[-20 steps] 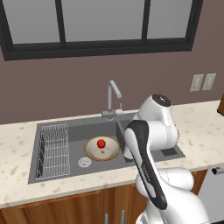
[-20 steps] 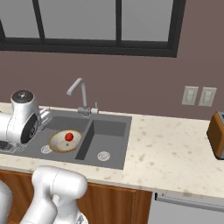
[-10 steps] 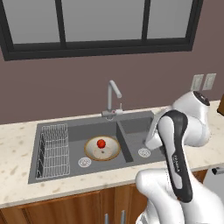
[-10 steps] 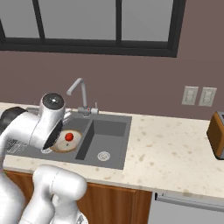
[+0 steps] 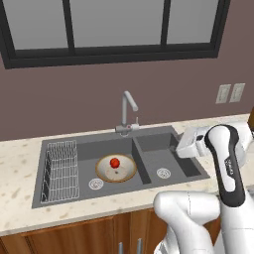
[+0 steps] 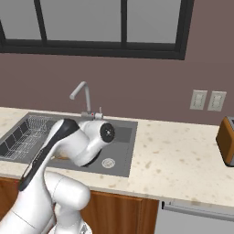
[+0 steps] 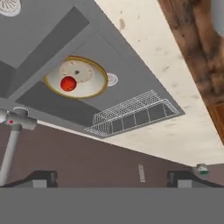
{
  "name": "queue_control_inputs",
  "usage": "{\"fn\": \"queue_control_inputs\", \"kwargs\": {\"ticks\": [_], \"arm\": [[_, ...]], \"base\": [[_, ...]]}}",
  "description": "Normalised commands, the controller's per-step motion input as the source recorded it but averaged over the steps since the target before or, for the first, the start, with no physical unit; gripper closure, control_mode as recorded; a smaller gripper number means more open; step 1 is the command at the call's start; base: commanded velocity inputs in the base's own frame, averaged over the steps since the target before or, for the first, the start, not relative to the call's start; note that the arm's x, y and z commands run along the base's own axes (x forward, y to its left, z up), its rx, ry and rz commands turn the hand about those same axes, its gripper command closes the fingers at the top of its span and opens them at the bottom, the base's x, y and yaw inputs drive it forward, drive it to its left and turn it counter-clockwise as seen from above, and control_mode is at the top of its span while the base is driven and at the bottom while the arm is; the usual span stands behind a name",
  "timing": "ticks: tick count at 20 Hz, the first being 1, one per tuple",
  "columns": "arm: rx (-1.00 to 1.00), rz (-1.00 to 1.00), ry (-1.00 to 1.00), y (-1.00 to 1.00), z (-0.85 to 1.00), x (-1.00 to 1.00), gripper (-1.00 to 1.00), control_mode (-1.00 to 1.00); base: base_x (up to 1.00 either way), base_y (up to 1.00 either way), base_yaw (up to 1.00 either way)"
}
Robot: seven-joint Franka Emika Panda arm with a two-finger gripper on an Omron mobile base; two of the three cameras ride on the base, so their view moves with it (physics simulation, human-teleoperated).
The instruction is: Pick the tomato from the cabinet and place it in the bowl. Then pick the bowl and place it in the sink. Then turn on the sink facuet.
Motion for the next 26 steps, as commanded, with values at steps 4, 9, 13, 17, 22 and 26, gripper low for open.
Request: {"fn": "queue_control_inputs", "kwargs": {"ticks": [4,9,13,17,22,26], "arm": [[0.26,-0.08,-0.12,0.08,0.00,0.88,-1.00,-1.00],[0.13,-0.08,-0.07,0.06,0.00,0.62,-1.00,-1.00],[0.10,0.00,0.00,0.00,0.00,0.46,-1.00,-1.00],[0.09,0.01,0.00,0.00,0.00,0.69,-1.00,-1.00],[0.06,0.12,-0.04,0.00,-0.06,0.63,-1.00,-1.00],[0.00,0.14,-0.09,0.00,-0.19,0.27,-1.00,-1.00]], "base": [[0.00,0.00,0.00],[0.00,0.00,0.00],[0.00,0.00,0.00],[0.00,0.00,0.00],[0.00,0.00,0.00],[0.00,0.00,0.00]]}}
